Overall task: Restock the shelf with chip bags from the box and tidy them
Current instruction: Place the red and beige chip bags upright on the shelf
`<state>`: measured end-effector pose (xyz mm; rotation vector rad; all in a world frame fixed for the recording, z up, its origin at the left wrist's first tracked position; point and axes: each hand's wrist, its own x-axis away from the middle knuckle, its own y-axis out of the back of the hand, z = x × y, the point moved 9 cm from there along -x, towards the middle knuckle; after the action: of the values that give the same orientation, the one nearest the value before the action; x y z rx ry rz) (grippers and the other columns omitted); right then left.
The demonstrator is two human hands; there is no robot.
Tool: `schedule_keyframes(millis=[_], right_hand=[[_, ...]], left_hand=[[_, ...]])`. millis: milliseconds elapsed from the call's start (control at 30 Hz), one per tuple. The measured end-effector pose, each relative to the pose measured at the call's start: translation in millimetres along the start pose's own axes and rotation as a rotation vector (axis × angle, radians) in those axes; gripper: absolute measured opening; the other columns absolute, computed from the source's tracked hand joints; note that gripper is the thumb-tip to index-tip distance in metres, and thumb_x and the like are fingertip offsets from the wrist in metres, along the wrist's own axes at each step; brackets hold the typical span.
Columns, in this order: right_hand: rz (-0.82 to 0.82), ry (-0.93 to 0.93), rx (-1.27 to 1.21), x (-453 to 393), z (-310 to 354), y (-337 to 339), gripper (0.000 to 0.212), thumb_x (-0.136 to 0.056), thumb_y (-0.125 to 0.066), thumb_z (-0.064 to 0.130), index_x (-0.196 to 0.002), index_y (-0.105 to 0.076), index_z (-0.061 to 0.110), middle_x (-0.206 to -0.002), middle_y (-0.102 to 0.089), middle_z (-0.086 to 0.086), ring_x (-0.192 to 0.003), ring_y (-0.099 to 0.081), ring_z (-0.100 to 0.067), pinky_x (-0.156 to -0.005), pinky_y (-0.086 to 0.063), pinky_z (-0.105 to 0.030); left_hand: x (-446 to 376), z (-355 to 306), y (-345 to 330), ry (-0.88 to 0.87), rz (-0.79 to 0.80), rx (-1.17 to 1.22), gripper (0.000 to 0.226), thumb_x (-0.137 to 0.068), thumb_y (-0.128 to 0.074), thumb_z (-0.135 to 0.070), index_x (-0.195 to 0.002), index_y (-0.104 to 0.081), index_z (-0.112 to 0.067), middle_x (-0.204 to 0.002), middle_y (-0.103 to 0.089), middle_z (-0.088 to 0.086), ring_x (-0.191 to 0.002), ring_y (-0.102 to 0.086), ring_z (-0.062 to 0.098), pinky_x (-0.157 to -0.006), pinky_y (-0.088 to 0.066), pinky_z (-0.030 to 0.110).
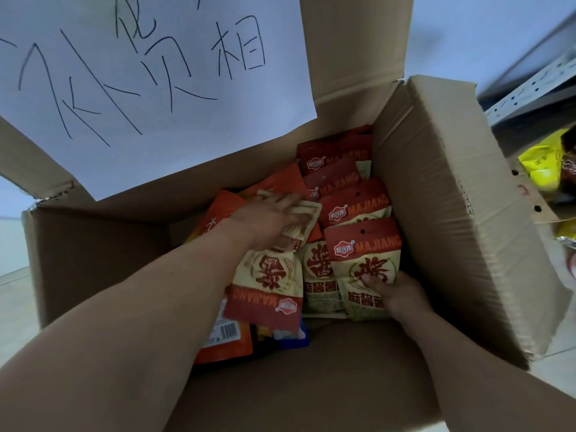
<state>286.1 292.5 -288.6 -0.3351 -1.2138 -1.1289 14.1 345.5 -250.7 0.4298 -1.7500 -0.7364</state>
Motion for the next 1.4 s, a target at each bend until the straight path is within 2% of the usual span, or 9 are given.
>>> schedule_keyframes(millis=[133, 300, 433, 700, 833, 1000, 1100, 1267, 1400], right_hand=[[0.027, 0.022, -0.029, 4, 3, -4, 0.015, -0.086, -0.075, 0.037, -0.09, -0.063, 0.028, -0.102, -0.072, -0.005, -0.098, -0.068, -0.027, -0.095, -0.053, -0.047], [0.029, 0.056, -0.066, 10, 9, -9, 0.014, -0.087, -0.075, 0.035, -0.091, -0.064, 0.026, -0.099, -0.071, -0.003, -0.091, -0.066, -0.023, -0.089, -0.053, -0.041], [0.02, 0.068, -0.1, 14, 12, -10, 0.033, -0.084, -0.077, 0.036, -0.111, -0.065, 0.02, -0.106, -0.071, -0.002, -0.101, -0.067, -0.025, -0.094, -0.053, -0.044], [0.06, 0.087, -0.23, 34, 14, -11, 0.035, -0.084, -0.078, 0.033, -0.115, -0.063, 0.023, -0.099, -0.072, 0.002, -0.084, -0.066, -0.011, -0.064, -0.049, -0.027], [0.059, 0.103, -0.248, 42, 14, -14, 0.037, -0.084, -0.078, 0.033, -0.116, -0.064, 0.022, -0.107, -0.074, -0.002, -0.092, -0.069, -0.017, -0.07, -0.052, -0.029], [0.046, 0.15, -0.268, 53, 16, -12, 0.03, -0.087, -0.076, 0.028, -0.114, -0.064, 0.019, -0.105, -0.073, -0.003, -0.086, -0.068, -0.014, -0.068, -0.052, -0.028], [0.028, 0.179, -0.242, 59, 15, -11, 0.034, -0.087, -0.077, 0.03, -0.116, -0.066, 0.017, -0.107, -0.074, -0.003, -0.094, -0.071, -0.02, -0.082, -0.056, -0.036], [0.017, 0.216, -0.235, 73, 16, -14, 0.034, -0.085, -0.078, 0.032, -0.114, -0.067, 0.018, -0.105, -0.075, -0.003, -0.093, -0.07, -0.018, -0.071, -0.053, -0.03], [0.021, 0.238, -0.215, 74, 19, -21, 0.028, -0.086, -0.077, 0.034, -0.109, -0.068, 0.021, -0.103, -0.074, -0.001, -0.092, -0.069, -0.017, -0.07, -0.051, -0.03]], left_hand=[[17, 18, -18, 0.11, 0.089, 0.005, 0.097, -0.089, -0.062, -0.065, -0.162, -0.005, -0.038, -0.171, 0.0, 0.0, -0.149, -0.031, 0.033, -0.106, -0.043, 0.041], [26, -12, -32, -0.194, -0.018, -0.3, 0.099, -0.088, -0.064, -0.06, -0.162, -0.004, -0.035, -0.171, 0.011, -0.002, -0.157, 0.004, 0.029, -0.125, 0.0, 0.046], [30, -43, -51, -0.313, -0.001, -0.473, 0.091, -0.095, -0.065, -0.039, -0.163, -0.006, -0.031, -0.172, 0.005, 0.0, -0.157, 0.01, 0.031, -0.124, 0.006, 0.049], [43, -52, -73, -0.202, -0.019, -0.6, 0.047, -0.105, -0.044, -0.028, -0.15, -0.044, -0.018, -0.161, -0.026, 0.01, -0.153, -0.015, 0.037, -0.126, -0.003, 0.051], [56, -50, -70, -0.211, -0.032, -0.594, 0.044, -0.106, -0.041, -0.024, -0.148, -0.046, -0.013, -0.156, -0.035, 0.009, -0.149, -0.023, 0.035, -0.123, -0.019, 0.046], [74, -37, -60, -0.142, -0.077, -0.391, 0.046, -0.103, -0.046, -0.014, -0.149, -0.042, -0.02, -0.148, -0.034, 0.005, -0.124, -0.045, 0.028, -0.094, -0.047, 0.038], [86, -22, -50, -0.027, -0.154, -0.341, 0.052, -0.101, -0.05, -0.015, -0.151, -0.039, -0.024, -0.143, -0.037, 0.005, -0.124, -0.046, 0.028, -0.097, -0.05, 0.04], [101, 20, -89, 0.224, 0.16, -0.276, 0.052, -0.101, -0.055, -0.038, -0.149, -0.045, -0.02, -0.15, -0.05, 0.008, -0.138, -0.047, 0.028, -0.117, -0.037, 0.045], [116, 11, -120, 0.156, 0.304, -0.333, 0.064, -0.091, -0.069, -0.041, -0.149, -0.045, -0.025, -0.153, -0.039, 0.008, -0.142, -0.039, 0.031, -0.116, -0.034, 0.046]])
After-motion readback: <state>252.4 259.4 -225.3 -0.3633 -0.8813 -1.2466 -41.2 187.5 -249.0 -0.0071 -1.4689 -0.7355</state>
